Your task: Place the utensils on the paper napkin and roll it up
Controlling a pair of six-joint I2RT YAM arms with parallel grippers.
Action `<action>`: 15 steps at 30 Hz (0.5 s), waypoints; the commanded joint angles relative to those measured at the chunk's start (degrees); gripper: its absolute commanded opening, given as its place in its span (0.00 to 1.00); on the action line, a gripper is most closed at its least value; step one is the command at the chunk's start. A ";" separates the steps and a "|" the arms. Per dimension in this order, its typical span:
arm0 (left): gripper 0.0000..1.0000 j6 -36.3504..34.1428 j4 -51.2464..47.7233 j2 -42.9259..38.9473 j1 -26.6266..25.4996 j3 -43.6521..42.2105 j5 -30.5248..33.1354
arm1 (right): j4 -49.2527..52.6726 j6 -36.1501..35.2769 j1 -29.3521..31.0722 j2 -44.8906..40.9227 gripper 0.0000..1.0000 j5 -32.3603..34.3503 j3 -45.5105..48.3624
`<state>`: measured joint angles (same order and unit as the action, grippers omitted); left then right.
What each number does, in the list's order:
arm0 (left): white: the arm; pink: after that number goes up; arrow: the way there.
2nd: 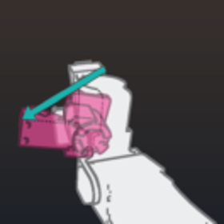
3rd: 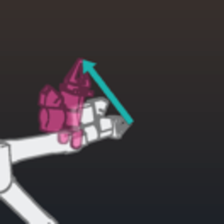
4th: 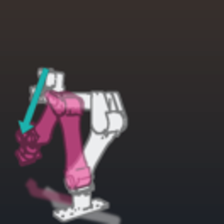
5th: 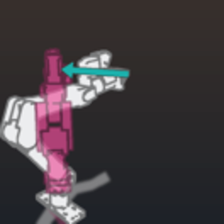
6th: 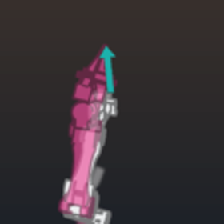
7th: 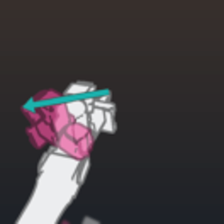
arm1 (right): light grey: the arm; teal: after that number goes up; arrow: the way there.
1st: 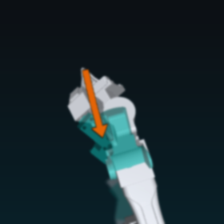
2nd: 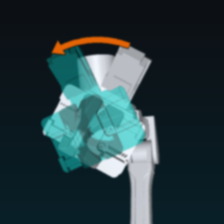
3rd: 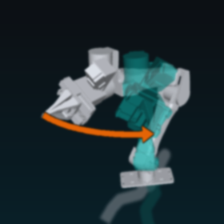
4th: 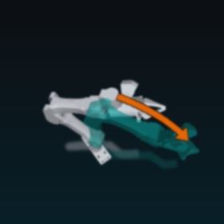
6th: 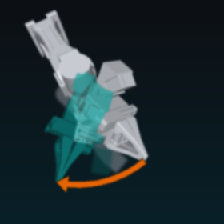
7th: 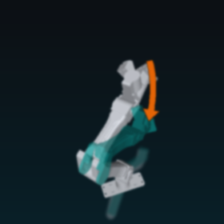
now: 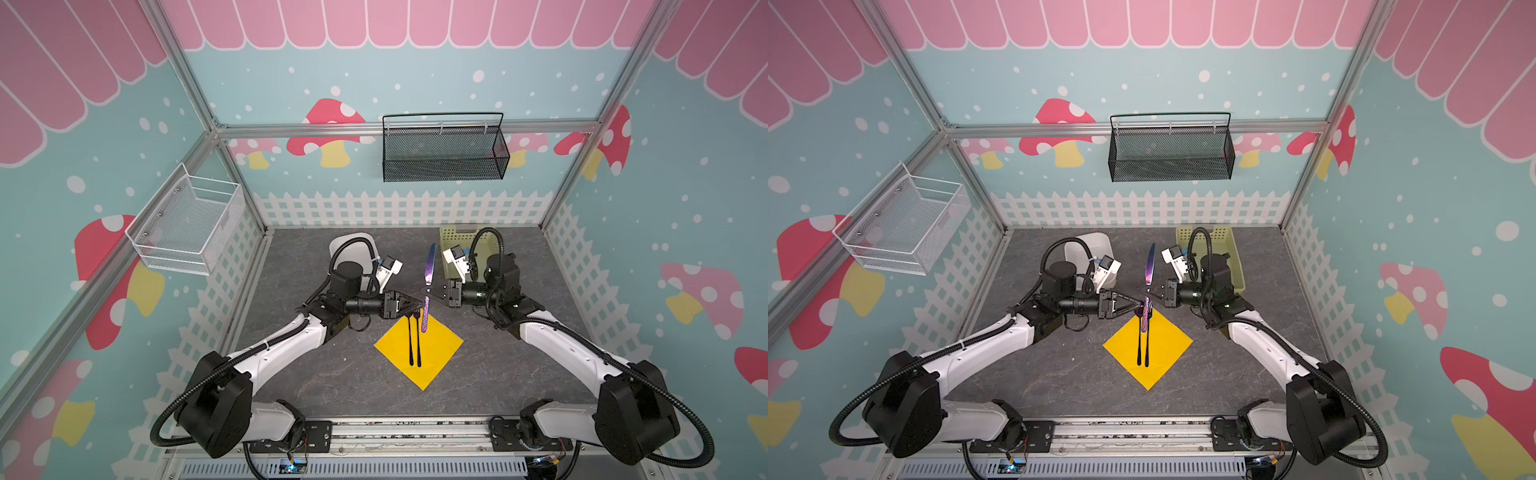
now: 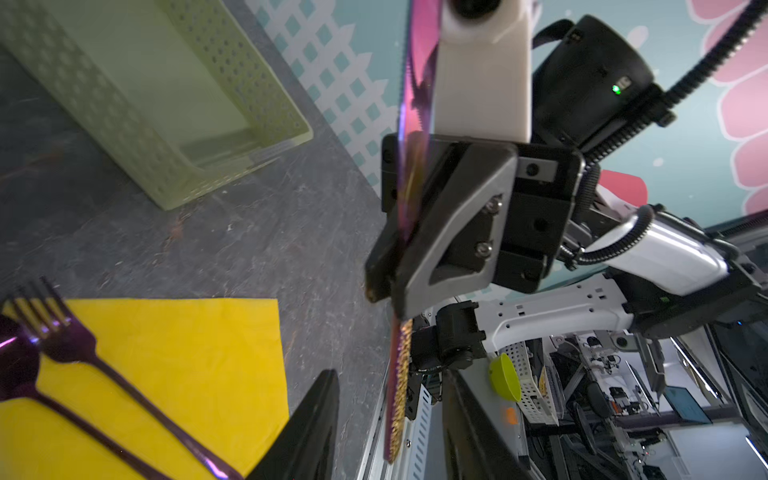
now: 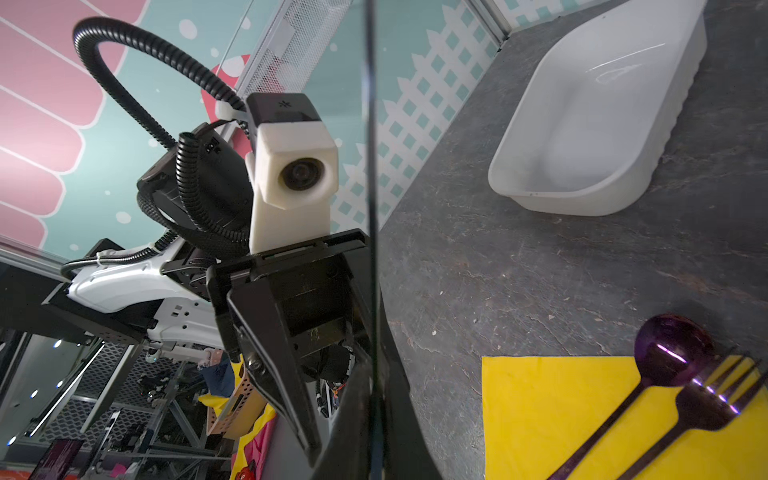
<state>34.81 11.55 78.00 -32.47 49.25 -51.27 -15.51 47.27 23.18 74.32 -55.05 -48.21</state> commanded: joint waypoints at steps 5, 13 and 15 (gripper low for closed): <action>0.43 1.19 5.86 1.70 -1.94 2.07 -4.71 | -10.52 7.46 -0.33 -2.54 0.05 -5.11 -0.96; 0.32 5.73 17.06 1.97 -3.15 -0.42 -9.99 | -11.02 8.68 -0.33 -3.35 0.05 -5.06 -2.48; 0.27 6.94 19.44 1.77 -3.13 -1.32 -10.43 | -10.99 8.84 -0.33 -3.44 0.05 -5.19 -2.83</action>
<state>39.05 23.88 79.92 -35.40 49.30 -58.76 -23.86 54.76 23.18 72.31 -59.11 -49.01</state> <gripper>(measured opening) 0.290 0.079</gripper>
